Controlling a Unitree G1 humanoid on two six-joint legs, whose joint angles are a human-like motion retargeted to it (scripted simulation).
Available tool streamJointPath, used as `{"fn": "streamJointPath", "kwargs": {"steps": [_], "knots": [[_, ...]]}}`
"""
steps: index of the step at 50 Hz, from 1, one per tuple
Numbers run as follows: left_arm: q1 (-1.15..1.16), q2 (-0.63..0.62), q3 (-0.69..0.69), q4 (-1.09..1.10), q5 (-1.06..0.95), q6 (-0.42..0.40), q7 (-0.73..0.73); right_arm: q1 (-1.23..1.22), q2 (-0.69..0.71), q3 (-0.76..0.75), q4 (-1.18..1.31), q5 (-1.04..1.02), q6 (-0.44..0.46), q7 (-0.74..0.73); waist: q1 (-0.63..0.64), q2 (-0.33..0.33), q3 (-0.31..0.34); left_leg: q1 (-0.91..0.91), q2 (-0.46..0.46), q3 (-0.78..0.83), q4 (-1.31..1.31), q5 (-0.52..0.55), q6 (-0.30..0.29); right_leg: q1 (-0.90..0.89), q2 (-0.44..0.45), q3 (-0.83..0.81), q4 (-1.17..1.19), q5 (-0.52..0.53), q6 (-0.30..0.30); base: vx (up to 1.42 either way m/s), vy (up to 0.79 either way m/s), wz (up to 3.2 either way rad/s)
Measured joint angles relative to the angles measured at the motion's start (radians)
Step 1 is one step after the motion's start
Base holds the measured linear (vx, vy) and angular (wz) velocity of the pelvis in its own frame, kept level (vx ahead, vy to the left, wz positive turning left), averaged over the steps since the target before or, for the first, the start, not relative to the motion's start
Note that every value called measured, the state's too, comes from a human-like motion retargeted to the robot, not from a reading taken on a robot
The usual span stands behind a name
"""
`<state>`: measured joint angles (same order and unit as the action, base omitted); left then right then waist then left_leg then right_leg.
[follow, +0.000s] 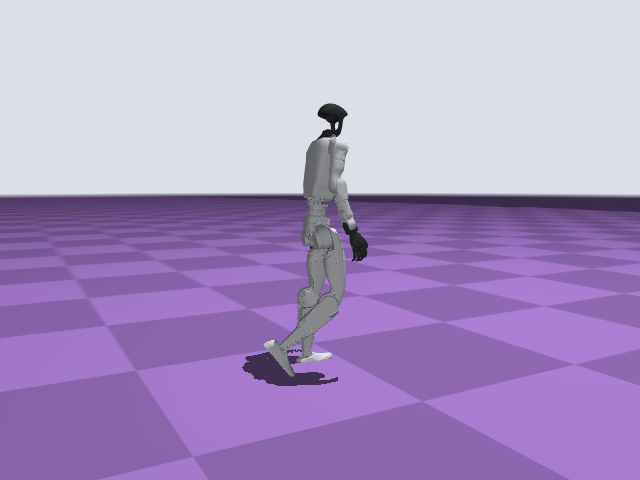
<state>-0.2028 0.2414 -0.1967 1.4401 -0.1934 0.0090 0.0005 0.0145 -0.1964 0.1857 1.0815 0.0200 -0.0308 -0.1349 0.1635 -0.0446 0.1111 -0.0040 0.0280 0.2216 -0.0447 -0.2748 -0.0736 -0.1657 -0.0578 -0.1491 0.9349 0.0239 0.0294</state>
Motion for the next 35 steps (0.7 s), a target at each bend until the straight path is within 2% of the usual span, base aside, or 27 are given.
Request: {"fn": "streamJointPath", "kwargs": {"steps": [4, 8, 11, 13, 15, 17, 19, 22, 25, 27, 30, 32, 35], "knots": [[-0.233, -0.017, -0.062, -0.071, 0.085, 0.002, -0.015, 0.020, 0.008, 0.067, 0.188, -0.070, 0.030, 0.102, -0.080, 0.036, 0.012, 0.035, -0.007, -0.092, 0.040, -0.041, -0.009, -0.160, -0.043, -0.050, 0.022, -0.073, -0.061, 0.52, 0.08, 1.23], [-0.419, -0.011, -0.142, -0.204, 0.133, -0.020, -0.077, 0.060, -0.010, 0.114, 0.209, -0.119, 0.041, 0.205, -0.171, 0.065, 0.028, 0.072, -0.012, -0.177, 0.065, -0.071, -0.017, -0.225, -0.093, -0.139, -0.227, -0.093, -0.081, 0.52, -0.01, 1.21], [-0.523, 0.010, -0.201, -0.317, 0.108, -0.037, -0.076, 0.085, -0.032, 0.107, 0.165, -0.119, 0.058, 0.230, -0.246, 0.055, 0.055, 0.126, -0.045, -0.240, 0.079, -0.096, -0.016, -0.183, -0.110, -0.156, -0.597, 0.012, -0.031, 0.58, -0.10, 1.28], [-0.581, 0.027, -0.225, -0.383, 0.086, -0.038, -0.049, 0.087, -0.041, 0.091, 0.139, -0.131, 0.083, 0.229, -0.292, 0.028, 0.089, 0.191, -0.074, -0.281, 0.083, -0.116, -0.013, -0.129, -0.130, -0.152, -0.839, 0.088, 0.037, 0.67, -0.18, 1.14], [-0.624, 0.045, -0.235, -0.436, 0.094, -0.035, -0.022, 0.076, -0.039, 0.076, 0.126, -0.165, 0.104, 0.231, -0.316, 0.004, 0.119, 0.261, -0.084, -0.307, 0.078, -0.134, -0.015, -0.095, -0.140, -0.150, -0.995, 0.097, 0.113, 0.71, -0.23, 0.63], [-0.639, 0.055, -0.234, -0.476, 0.119, -0.036, -0.011, 0.055, -0.033, 0.060, 0.134, -0.197, 0.110, 0.235, -0.319, -0.002, 0.124, 0.311, -0.074, -0.315, 0.073, -0.141, -0.019, -0.105, -0.135, -0.140, -1.022, 0.030, 0.164, 0.71, -0.25, 0.19], [-0.625, 0.058, -0.232, -0.509, 0.132, -0.039, -0.009, 0.031, -0.031, 0.048, 0.155, -0.213, 0.113, 0.232, -0.312, 0.000, 0.107, 0.341, -0.065, -0.321, 0.076, -0.132, -0.020, -0.107, -0.125, -0.125, -1.022, -0.003, 0.177, 0.73, -0.26, 0.03], [-0.551, 0.055, -0.227, -0.546, 0.150, -0.045, -0.029, -0.006, -0.032, 0.043, 0.191, -0.227, 0.116, 0.226, -0.292, -0.010, 0.063, 0.376, -0.072, -0.333, 0.101, -0.070, -0.008, -0.070, -0.123, -0.114, -1.022, 0.049, 0.175, 0.78, -0.29, -0.06], [-0.419, 0.049, -0.218, -0.556, 0.181, -0.048, -0.074, -0.045, -0.038, 0.062, 0.214, -0.234, 0.112, 0.228, -0.260, -0.040, 0.022, 0.390, -0.104, -0.326, 0.185, 0.056, 0.022, -0.003, -0.143, -0.114, -1.022, 0.110, 0.181, 0.83, -0.32, -0.24], [-0.307, 0.043, -0.210, -0.536, 0.206, -0.041, -0.114, -0.076, -0.049, 0.089, 0.219, -0.229, 0.104, 0.221, -0.241, -0.068, -0.003, 0.337, -0.135, -0.286, 0.339, 0.136, 0.050, 0.047, -0.167, -0.098, -1.022, 0.100, 0.174, 0.80, -0.32, -0.22], [-0.137, 0.029, -0.194, -0.459, 0.227, -0.023, -0.165, -0.134, -0.078, 0.129, 0.212, -0.221, 0.082, 0.181, -0.247, -0.089, -0.070, 0.093, -0.149, -0.195, 0.743, 0.176, 0.101, 0.082, -0.197, -0.091, -1.017, 0.043, 0.146, 0.70, -0.28, 0.18], [-0.047, 0.018, -0.179, -0.366, 0.222, -0.005, -0.173, -0.192, -0.097, 0.134, 0.202, -0.227, 0.074, 0.140, -0.238, -0.086, -0.099, -0.068, -0.131, -0.138, 0.952, 0.134, 0.141, 0.085, -0.190, -0.085, -0.999, 0.004, 0.127, 0.62, -0.24, -0.03], [0.061, 0.008, -0.147, -0.192, 0.224, 0.034, -0.172, -0.287, -0.107, 0.124, 0.184, -0.217, 0.076, 0.084, -0.182, -0.111, -0.104, -0.217, -0.131, -0.056, 1.075, 0.026, 0.198, 0.102, -0.184, -0.042, -0.976, -0.036, 0.113, 0.60, -0.21, -0.78]]}}
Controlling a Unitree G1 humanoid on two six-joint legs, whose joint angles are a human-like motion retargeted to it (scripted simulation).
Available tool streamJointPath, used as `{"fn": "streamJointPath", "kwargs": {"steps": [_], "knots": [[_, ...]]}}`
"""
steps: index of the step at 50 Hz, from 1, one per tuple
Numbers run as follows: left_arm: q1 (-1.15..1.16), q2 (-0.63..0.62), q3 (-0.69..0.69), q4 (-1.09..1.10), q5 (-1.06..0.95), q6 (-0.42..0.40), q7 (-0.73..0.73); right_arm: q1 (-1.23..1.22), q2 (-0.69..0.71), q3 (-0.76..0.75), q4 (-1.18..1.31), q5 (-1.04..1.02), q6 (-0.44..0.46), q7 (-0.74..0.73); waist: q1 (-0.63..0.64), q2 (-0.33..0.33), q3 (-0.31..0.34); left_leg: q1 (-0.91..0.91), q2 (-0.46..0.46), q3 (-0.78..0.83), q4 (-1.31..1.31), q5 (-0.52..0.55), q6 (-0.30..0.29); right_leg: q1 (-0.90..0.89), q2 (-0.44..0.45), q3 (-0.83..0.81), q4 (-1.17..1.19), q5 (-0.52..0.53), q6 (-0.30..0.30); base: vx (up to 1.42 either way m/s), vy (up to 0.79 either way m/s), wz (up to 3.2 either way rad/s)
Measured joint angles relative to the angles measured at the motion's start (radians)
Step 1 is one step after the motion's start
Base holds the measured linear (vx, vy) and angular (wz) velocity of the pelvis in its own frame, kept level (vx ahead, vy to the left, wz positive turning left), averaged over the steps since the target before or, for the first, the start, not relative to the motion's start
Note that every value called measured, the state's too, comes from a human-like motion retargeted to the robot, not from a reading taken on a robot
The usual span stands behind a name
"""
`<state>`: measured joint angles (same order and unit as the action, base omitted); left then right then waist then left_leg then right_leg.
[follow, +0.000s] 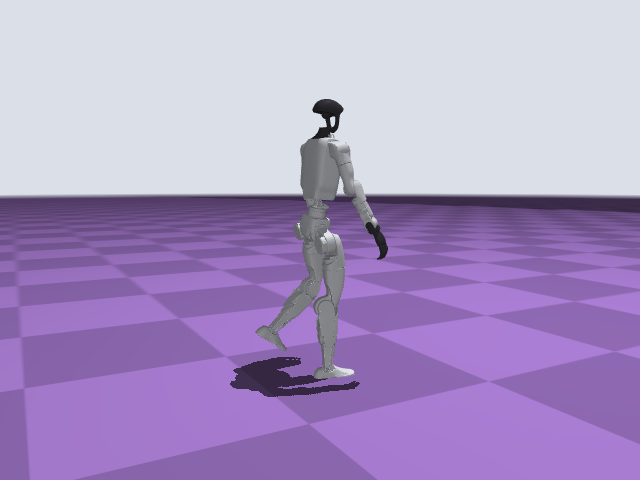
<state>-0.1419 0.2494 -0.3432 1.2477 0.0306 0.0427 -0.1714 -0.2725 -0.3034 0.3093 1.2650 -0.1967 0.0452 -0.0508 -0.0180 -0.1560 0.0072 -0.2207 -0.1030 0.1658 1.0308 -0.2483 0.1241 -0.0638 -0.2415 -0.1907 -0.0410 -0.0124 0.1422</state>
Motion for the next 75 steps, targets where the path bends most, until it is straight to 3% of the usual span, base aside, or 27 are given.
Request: {"fn": "streamJointPath", "kwargs": {"steps": [3, 7, 13, 17, 20, 23, 27, 30, 32, 37, 40, 44, 48, 51, 55, 59, 62, 65, 70, 75], "knots": [[0.082, 0.005, 0.043, 0.162, 0.004, 0.037, 0.009, -0.098, 0.009, -0.020, -0.031, 0.048, 0.006, -0.039, 0.090, -0.048, 0.022, -0.078, -0.015, 0.089, -0.075, -0.050, 0.026, 0.022, -0.004, 0.072, 0.016, -0.039, 0.011, 0.58, -0.14, -1.35], [0.194, 0.021, 0.085, 0.245, -0.061, 0.065, 0.042, -0.208, 0.013, -0.035, -0.114, 0.103, 0.005, -0.069, 0.205, -0.080, 0.075, -0.110, -0.013, 0.163, -0.378, -0.014, 0.008, 0.070, 0.007, 0.154, 0.026, -0.089, 0.028, 0.58, -0.05, -1.33], [0.349, 0.010, 0.167, 0.143, -0.210, 0.028, 0.045, -0.286, -0.009, -0.022, -0.286, 0.070, -0.037, -0.073, 0.313, 0.016, 0.162, -0.036, 0.100, 0.204, -0.974, 0.162, -0.100, 0.210, 0.131, 0.226, 0.033, -0.161, 0.022, 0.62, 0.07, -0.94], [0.385, -0.016, 0.212, 0.085, -0.205, 0.011, 0.002, -0.278, -0.001, -0.010, -0.346, 0.057, -0.062, -0.047, 0.327, 0.046, 0.194, -0.032, 0.148, 0.214, -1.118, 0.121, -0.192, 0.302, 0.160, 0.247, 0.039, -0.194, 0.023, 0.66, 0.17, -0.41], [0.360, -0.022, 0.214, 0.082, -0.172, 0.007, -0.021, -0.243, 0.026, -0.005, -0.335, 0.023, -0.064, -0.005, 0.331, 0.028, 0.182, -0.027, 0.159, 0.226, -1.118, 0.098, -0.208, 0.327, 0.150, 0.261, 0.067, -0.198, 0.019, 0.69, 0.21, -0.29], [0.297, -0.018, 0.190, 0.115, -0.120, -0.006, -0.045, -0.174, 0.063, -0.001, -0.278, -0.035, -0.067, 0.045, 0.330, 0.019, 0.149, 0.021, 0.170, 0.256, -1.118, 0.154, -0.217, 0.337, 0.155, 0.275, 0.134, -0.162, 0.001, 0.73, 0.26, -0.19], [0.160, -0.001, 0.118, 0.173, -0.040, -0.036, -0.064, -0.048, 0.110, 0.003, -0.150, -0.051, -0.073, 0.077, 0.307, 0.029, 0.101, 0.098, 0.177, 0.232, -1.118, 0.156, -0.217, 0.301, 0.181, 0.247, 0.334, -0.010, -0.027, 0.73, 0.30, 0.21], [0.025, 0.015, 0.048, 0.191, 0.023, -0.043, -0.049, 0.047, 0.133, 0.005, -0.041, -0.008, -0.060, 0.075, 0.279, 0.044, 0.065, 0.142, 0.181, 0.183, -1.100, 0.095, -0.197, 0.177, 0.191, 0.176, 0.616, 0.143, -0.055, 0.66, 0.30, 0.54], [-0.078, 0.025, 0.019, 0.181, 0.057, -0.036, -0.021, 0.099, 0.135, -0.001, 0.015, 0.022, -0.045, 0.073, 0.255, 0.053, 0.050, 0.158, 0.177, 0.156, -1.080, 0.057, -0.193, 0.066, 0.175, 0.122, 0.806, 0.179, -0.083, 0.59, 0.27, 0.62], [-0.332, 0.041, 0.011, 0.105, 0.077, -0.022, 0.056, 0.204, 0.102, -0.019, 0.056, 0.051, -0.034, 0.085, 0.157, 0.094, 0.048, 0.198, 0.161, 0.082, -1.036, -0.014, -0.220, -0.151, 0.141, 0.018, 1.027, 0.027, -0.157, 0.53, 0.22, 0.84], [-0.455, 0.049, 0.016, 0.033, 0.027, -0.031, 0.088, 0.255, 0.073, -0.019, 0.032, 0.059, -0.039, 0.091, 0.073, 0.123, 0.062, 0.230, 0.151, 0.023, -1.022, -0.042, -0.234, -0.214, 0.145, -0.029, 0.951, -0.052, -0.167, 0.52, 0.12, 1.12], [-0.570, 0.077, 0.006, -0.079, -0.048, -0.050, 0.109, 0.298, 0.051, -0.030, -0.004, 0.092, -0.038, 0.087, -0.029, 0.135, 0.087, 0.287, 0.122, -0.049, -1.015, -0.073, -0.235, -0.231, 0.152, -0.060, 0.658, -0.085, -0.147, 0.52, 0.04, 1.05], [-0.637, 0.107, -0.008, -0.186, -0.124, -0.064, 0.133, 0.304, 0.053, -0.065, -0.017, 0.133, -0.007, 0.071, -0.101, 0.099, 0.124, 0.363, 0.058, -0.108, -1.001, -0.113, -0.225, -0.176, 0.135, -0.046, 0.227, 0.035, -0.095, 0.55, -0.03, 0.80], [-0.653, 0.117, -0.001, -0.240, -0.146, -0.061, 0.154, 0.286, 0.074, -0.092, -0.014, 0.103, 0.030, 0.076, -0.119, 0.066, 0.161, 0.439, 0.021, -0.133, -0.992, -0.151, -0.213, -0.144, 0.119, -0.034, -0.010, 0.140, -0.016, 0.60, -0.09, 0.36], [-0.611, 0.096, 0.020, -0.255, -0.114, -0.068, 0.138, 0.252, 0.100, -0.112, 0.000, 0.033, 0.032, 0.110, -0.109, 0.067, 0.170, 0.508, 0.025, -0.140, -0.981, -0.179, -0.204, -0.191, 0.125, -0.022, -0.046, 0.079, 0.066, 0.62, -0.12, 0.03], [-0.497, 0.051, 0.027, -0.195, -0.057, -0.064, 0.087, 0.216, 0.100, -0.128, 0.022, 0.001, 0.023, 0.134, -0.098, 0.073, 0.137, 0.549, 0.017, -0.167, -0.948, -0.155, -0.186, -0.158, 0.110, -0.024, -0.046, 0.131, 0.072, 0.69, -0.15, 0.14], [-0.375, 0.013, 0.029, -0.107, 0.021, -0.050, 0.042, 0.184, 0.090, -0.132, 0.039, -0.009, 0.016, 0.142, -0.085, 0.066, 0.111, 0.561, 0.000, -0.186, -0.872, -0.077, -0.167, -0.098, 0.087, -0.035, -0.046, 0.168, 0.071, 0.74, -0.19, 0.10], [-0.224, -0.027, 0.030, 0.007, 0.095, -0.024, 0.006, 0.149, 0.072, -0.107, 0.055, 0.006, 0.005, 0.125, -0.071, 0.050, 0.088, 0.502, -0.022, -0.180, -0.674, 0.043, -0.140, -0.024, 0.061, -0.025, -0.046, 0.113, 0.049, 0.71, -0.22, 0.06], [0.030, -0.074, 0.050, 0.178, 0.098, 0.032, -0.027, 0.057, 0.030, -0.056, 0.057, 0.026, -0.005, 0.053, -0.057, 0.045, 0.025, 0.134, -0.008, -0.095, -0.112, 0.149, -0.077, 0.004, 0.043, -0.014, -0.017, 0.020, 0.008, 0.58, -0.20, 0.07], [0.235, -0.049, 0.041, 0.213, 0.102, 0.037, -0.068, -0.069, 0.018, -0.015, 0.018, 0.058, -0.009, 0.005, 0.059, -0.009, 0.055, -0.059, -0.003, 0.039, 0.012, 0.035, 0.006, 0.039, 0.030, 0.070, 0.004, -0.045, 0.016, 0.51, -0.13, -0.88]]}}
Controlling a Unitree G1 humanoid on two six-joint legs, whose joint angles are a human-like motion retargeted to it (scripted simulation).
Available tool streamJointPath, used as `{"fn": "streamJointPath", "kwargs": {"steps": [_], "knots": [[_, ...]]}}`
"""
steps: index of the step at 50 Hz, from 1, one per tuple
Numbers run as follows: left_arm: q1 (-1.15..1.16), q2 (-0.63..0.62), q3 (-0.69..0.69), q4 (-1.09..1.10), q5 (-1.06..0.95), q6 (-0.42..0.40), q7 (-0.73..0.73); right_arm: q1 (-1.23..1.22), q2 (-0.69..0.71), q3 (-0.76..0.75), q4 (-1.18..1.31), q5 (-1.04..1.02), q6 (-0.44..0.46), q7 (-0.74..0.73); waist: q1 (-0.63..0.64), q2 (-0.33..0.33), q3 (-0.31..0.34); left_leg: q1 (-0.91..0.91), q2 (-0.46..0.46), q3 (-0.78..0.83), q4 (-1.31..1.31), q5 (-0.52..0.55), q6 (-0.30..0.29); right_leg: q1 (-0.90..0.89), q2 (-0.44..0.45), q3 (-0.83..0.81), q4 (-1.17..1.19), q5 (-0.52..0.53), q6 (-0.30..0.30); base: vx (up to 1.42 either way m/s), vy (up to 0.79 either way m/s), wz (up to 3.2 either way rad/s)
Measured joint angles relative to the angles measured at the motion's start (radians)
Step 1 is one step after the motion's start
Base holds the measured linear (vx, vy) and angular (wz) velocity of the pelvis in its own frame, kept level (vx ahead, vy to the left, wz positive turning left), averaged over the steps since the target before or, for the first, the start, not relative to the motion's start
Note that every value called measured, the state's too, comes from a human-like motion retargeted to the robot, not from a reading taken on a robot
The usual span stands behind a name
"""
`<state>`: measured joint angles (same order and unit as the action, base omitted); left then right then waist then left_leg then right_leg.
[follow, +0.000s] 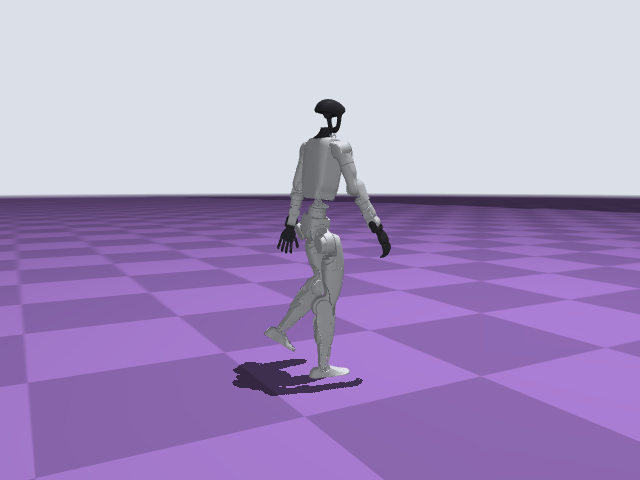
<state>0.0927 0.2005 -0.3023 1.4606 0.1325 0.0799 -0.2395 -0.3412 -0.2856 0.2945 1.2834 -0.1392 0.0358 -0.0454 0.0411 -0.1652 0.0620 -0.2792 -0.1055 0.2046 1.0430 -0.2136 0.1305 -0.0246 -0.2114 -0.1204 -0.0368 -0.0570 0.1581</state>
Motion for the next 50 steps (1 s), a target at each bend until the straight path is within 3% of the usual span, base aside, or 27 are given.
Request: {"fn": "streamJointPath", "kwargs": {"steps": [5, 8, 12, 15, 18, 21, 25, 30, 32, 35, 39, 42, 46, 50], "knots": [[0.152, 0.046, -0.019, -0.077, -0.024, -0.026, -0.033, -0.092, -0.010, 0.019, -0.102, 0.011, -0.021, -0.014, 0.116, -0.045, 0.038, -0.089, -0.004, 0.088, -0.245, -0.040, 0.017, 0.040, -0.009, 0.073, 0.003, -0.044, 0.016, 0.50, -0.04, -0.90], [0.190, 0.058, 0.000, -0.120, -0.078, -0.022, -0.026, -0.122, -0.021, 0.011, -0.176, -0.003, -0.027, -0.020, 0.165, -0.031, 0.059, -0.078, 0.021, 0.125, -0.537, 0.015, 0.000, 0.073, 0.021, 0.094, 0.006, -0.072, 0.017, 0.53, 0.02, -0.60], [0.188, 0.053, 0.055, -0.164, -0.152, -0.022, 0.006, -0.136, -0.022, 0.004, -0.250, -0.008, -0.037, -0.031, 0.223, 0.038, 0.108, 0.000, 0.081, 0.130, -0.959, 0.125, -0.093, 0.169, 0.109, 0.124, 0.011, -0.123, 0.003, 0.60, 0.08, -0.64], [0.152, 0.039, 0.100, -0.185, -0.170, -0.035, 0.021, -0.132, -0.012, 0.017, -0.267, -0.007, -0.052, -0.020, 0.243, 0.071, 0.146, 0.033, 0.109, 0.100, -1.130, 0.119, -0.180, 0.253, 0.142, 0.141, 0.015, -0.160, 0.001, 0.64, 0.13, -0.44], [0.092, 0.032, 0.125, -0.191, -0.174, -0.047, 0.025, -0.106, 0.007, 0.042, -0.248, -0.043, -0.056, 0.015, 0.250, 0.061, 0.145, 0.033, 0.121, 0.095, -1.130, 0.090, -0.215, 0.294, 0.136, 0.155, 0.036, -0.173, -0.005, 0.65, 0.16, -0.27], [-0.006, 0.035, 0.132, -0.158, -0.170, -0.055, 0.022, -0.059, 0.032, 0.059, -0.209, -0.108, -0.055, 0.053, 0.247, 0.055, 0.122, 0.074, 0.133, 0.124, -1.130, 0.140, -0.228, 0.309, 0.142, 0.169, 0.091, -0.155, -0.029, 0.69, 0.20, -0.13], [-0.164, 0.047, 0.102, -0.073, -0.145, -0.073, 0.032, 0.056, 0.064, 0.067, -0.146, -0.145, -0.055, 0.051, 0.217, 0.061, 0.075, 0.156, 0.141, 0.120, -1.130, 0.128, -0.226, 0.297, 0.162, 0.166, 0.255, -0.036, -0.051, 0.72, 0.25, 0.18], [-0.373, 0.071, 0.008, -0.029, -0.112, -0.066, 0.099, 0.215, 0.083, 0.050, -0.084, -0.062, -0.032, -0.004, 0.139, 0.089, 0.001, 0.223, 0.162, 0.046, -1.106, 0.030, -0.205, 0.066, 0.195, 0.106, 0.735, 0.219, -0.058, 0.65, 0.24, 0.48], [-0.456, 0.085, -0.020, -0.054, -0.110, -0.055, 0.134, 0.259, 0.075, 0.035, -0.075, -0.028, -0.020, -0.011, 0.100, 0.100, -0.014, 0.237, 0.161, 0.021, -1.093, 0.001, -0.210, -0.049, 0.190, 0.078, 0.897, 0.247, -0.073, 0.57, 0.20, 0.58], [-0.573, 0.107, -0.041, -0.117, -0.107, -0.050, 0.169, 0.308, 0.052, 0.020, -0.070, 0.006, -0.015, -0.001, 0.035, 0.120, -0.021, 0.262, 0.158, -0.014, -1.073, -0.037, -0.230, -0.185, 0.174, 0.030, 1.022, 0.164, -0.115, 0.54, 0.17, 0.66], [-0.693, 0.137, -0.050, -0.222, -0.127, -0.069, 0.172, 0.349, 0.022, 0.020, -0.061, 0.034, -0.024, 0.029, -0.057, 0.144, -0.018, 0.303, 0.151, -0.067, -1.051, -0.077, -0.251, -0.282, 0.151, -0.044, 0.937, 0.016, -0.162, 0.53, 0.10, 0.75], [-0.753, 0.157, -0.052, -0.301, -0.156, -0.091, 0.162, 0.369, 0.014, 0.016, -0.048, 0.058, -0.030, 0.044, -0.115, 0.148, -0.016, 0.338, 0.135, -0.104, -1.041, -0.106, -0.253, -0.305, 0.144, -0.089, 0.728, -0.028, -0.165, 0.54, 0.04, 0.71], [-0.792, 0.172, -0.054, -0.397, -0.229, -0.113, 0.166, 0.377, 0.018, -0.010, -0.033, 0.091, -0.013, 0.045, -0.178, 0.109, -0.004, 0.405, 0.071, -0.156, -1.027, -0.148, -0.240, -0.259, 0.125, -0.114, 0.291, 0.085, -0.118, 0.57, -0.02, 0.72], [-0.788, 0.172, -0.040, -0.457, -0.264, -0.104, 0.186, 0.360, 0.045, -0.048, -0.028, 0.060, 0.035, 0.061, -0.212, 0.056, 0.040, 0.516, 0.019, -0.200, -1.021, -0.200, -0.222, -0.204, 0.103, -0.155, -0.050, 0.206, -0.011, 0.64, -0.09, 0.45]]}}
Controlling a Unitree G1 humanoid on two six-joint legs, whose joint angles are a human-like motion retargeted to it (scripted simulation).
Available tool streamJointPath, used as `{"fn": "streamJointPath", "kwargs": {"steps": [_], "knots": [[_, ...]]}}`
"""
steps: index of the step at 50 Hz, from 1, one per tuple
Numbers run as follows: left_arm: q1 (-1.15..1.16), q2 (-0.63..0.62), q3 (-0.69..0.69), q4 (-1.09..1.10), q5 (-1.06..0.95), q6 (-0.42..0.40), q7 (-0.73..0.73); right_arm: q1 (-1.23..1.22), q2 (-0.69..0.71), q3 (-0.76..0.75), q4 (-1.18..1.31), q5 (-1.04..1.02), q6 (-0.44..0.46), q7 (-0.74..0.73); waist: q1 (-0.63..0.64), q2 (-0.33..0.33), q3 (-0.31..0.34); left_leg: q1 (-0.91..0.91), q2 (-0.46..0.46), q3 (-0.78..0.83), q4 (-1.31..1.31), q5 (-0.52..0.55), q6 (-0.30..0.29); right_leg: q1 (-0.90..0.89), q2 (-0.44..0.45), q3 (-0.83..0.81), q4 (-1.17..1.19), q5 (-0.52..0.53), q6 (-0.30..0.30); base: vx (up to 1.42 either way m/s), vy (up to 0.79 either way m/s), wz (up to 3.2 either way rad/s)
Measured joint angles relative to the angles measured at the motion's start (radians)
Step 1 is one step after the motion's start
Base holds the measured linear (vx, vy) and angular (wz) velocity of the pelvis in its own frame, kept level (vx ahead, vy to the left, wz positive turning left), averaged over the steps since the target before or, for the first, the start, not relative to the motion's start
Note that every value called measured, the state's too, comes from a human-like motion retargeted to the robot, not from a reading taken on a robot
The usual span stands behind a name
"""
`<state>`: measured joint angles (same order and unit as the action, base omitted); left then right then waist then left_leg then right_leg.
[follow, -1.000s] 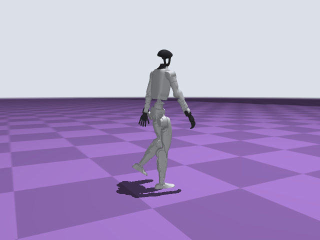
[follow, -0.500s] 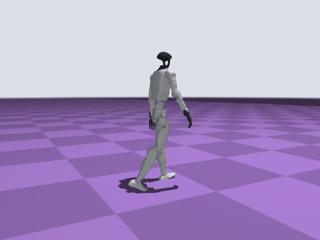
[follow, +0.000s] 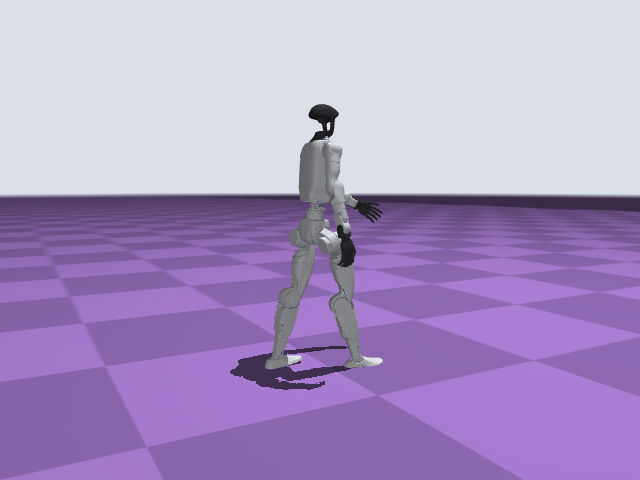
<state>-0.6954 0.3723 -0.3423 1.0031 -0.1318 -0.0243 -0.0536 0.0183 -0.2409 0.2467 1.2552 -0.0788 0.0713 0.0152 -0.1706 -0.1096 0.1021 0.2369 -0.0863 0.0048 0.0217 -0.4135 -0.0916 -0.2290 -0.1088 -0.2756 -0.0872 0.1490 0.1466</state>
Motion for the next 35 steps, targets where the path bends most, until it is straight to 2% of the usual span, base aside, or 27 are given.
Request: {"fn": "streamJointPath", "kwargs": {"steps": [3, 6, 9, 12, 15, 17, 20, 22, 26, 30, 32, 35], "knots": [[0.048, -0.017, 0.016, -0.004, 0.043, -0.002, -0.023, -0.019, 0.020, -0.017, 0.004, -0.049, 0.002, 0.038, 0.004, 0.003, 0.001, 0.053, 0.011, -0.007, 0.000, -0.019, -0.001, -0.047, 0.006, -0.034, 0.000, -0.076, 0.060, 0.66, -0.12, 0.09], [0.133, -0.044, 0.022, 0.035, 0.095, -0.004, -0.055, -0.041, 0.025, -0.022, 0.017, -0.086, -0.007, 0.062, 0.012, 0.007, -0.024, 0.089, 0.011, -0.033, 0.011, 0.002, 0.002, -0.037, 0.006, -0.035, 0.000, -0.049, 0.065, 0.71, -0.15, 0.12], [0.242, -0.076, 0.021, 0.126, 0.167, 0.003, -0.081, -0.067, 0.023, -0.015, 0.038, -0.109, -0.020, 0.070, 0.033, 0.000, -0.049, 0.116, -0.005, -0.074, 0.057, 0.085, 0.010, 0.018, -0.008, -0.024, 0.000, -0.004, 0.055, 0.77, -0.18, 0.04], [0.369, -0.111, 0.021, 0.258, 0.240, 0.028, -0.102, -0.098, 0.014, 0.011, 0.057, -0.102, -0.032, 0.058, 0.070, -0.022, -0.068, 0.092, -0.038, -0.095, 0.200, 0.210, 0.026, 0.094, -0.032, 0.002, 0.000, -0.047, 0.038, 0.78, -0.21, -0.15], [0.507, -0.142, 0.038, 0.391, 0.282, 0.067, -0.132, -0.134, -0.003, 0.041, 0.061, -0.079, -0.040, 0.032, 0.100, -0.054, -0.098, -0.082, -0.082, -0.059, 0.539, 0.303, 0.051, 0.148, -0.073, 0.028, 0.003, -0.106, 0.014, 0.69, -0.20, -0.06], [0.594, -0.150, 0.058, 0.444, 0.278, 0.089, -0.144, -0.172, -0.016, 0.048, 0.052, -0.072, -0.042, 0.006, 0.122, -0.061, -0.118, -0.249, -0.082, -0.010, 0.780, 0.326, 0.077, 0.151, -0.082, 0.039, 0.021, -0.138, -0.002, 0.60, -0.17, -0.10], [0.715, -0.141, 0.081, 0.474, 0.263, 0.103, -0.158, -0.243, -0.031, 0.059, 0.035, -0.059, -0.044, -0.034, 0.190, -0.081, -0.109, -0.423, -0.061, 0.080, 0.988, 0.281, 0.142, 0.174, -0.084, 0.076, 0.039, -0.181, -0.016, 0.56, -0.15, -0.65], [0.787, -0.125, 0.081, 0.460, 0.257, 0.095, -0.174, -0.298, -0.035, 0.072, 0.024, -0.045, -0.049, -0.057, 0.254, -0.102, -0.090, -0.497, -0.050, 0.140, 1.019, 0.226, 0.186, 0.191, -0.086, 0.117, 0.049, -0.206, -0.018, 0.55, -0.11, -1.11], [0.913, -0.090, 0.076, 0.396, 0.241, 0.071, -0.208, -0.399, -0.039, 0.095, -0.013, -0.037, -0.061, -0.078, 0.377, -0.141, -0.051, -0.589, -0.046, 0.220, 0.896, 0.167, 0.222, 0.233, -0.096, 0.198, 0.058, -0.244, -0.006, 0.55, -0.05, -1.17], [0.986, -0.066, 0.101, 0.327, 0.199, 0.072, -0.229, -0.472, -0.049, 0.096, -0.090, -0.080, -0.062, -0.066, 0.471, -0.142, -0.019, -0.604, -0.018, 0.272, 0.566, 0.206, 0.217, 0.275, -0.078, 0.259, 0.067, -0.277, 0.008, 0.55, 0.03, -0.99], [1.000, -0.060, 0.123, 0.293, 0.167, 0.077, -0.224, -0.491, -0.056, 0.093, -0.149, -0.108, -0.064, -0.060, 0.511, -0.114, -0.001, -0.566, 0.019, 0.297, 0.337, 0.269, 0.191, 0.312, -0.041, 0.286, 0.073, -0.297, 0.008, 0.59, 0.08, -0.98], [1.005, -0.055, 0.156, 0.235, 0.136, 0.073, -0.214, -0.495, -0.069, 0.097, -0.261, -0.128, -0.081, -0.050, 0.553, -0.049, 0.035, -0.499, 0.084, 0.325, 0.031, 0.349, 0.111, 0.400, 0.028, 0.322, 0.076, -0.330, 0.009, 0.63, 0.13, -0.84]]}}
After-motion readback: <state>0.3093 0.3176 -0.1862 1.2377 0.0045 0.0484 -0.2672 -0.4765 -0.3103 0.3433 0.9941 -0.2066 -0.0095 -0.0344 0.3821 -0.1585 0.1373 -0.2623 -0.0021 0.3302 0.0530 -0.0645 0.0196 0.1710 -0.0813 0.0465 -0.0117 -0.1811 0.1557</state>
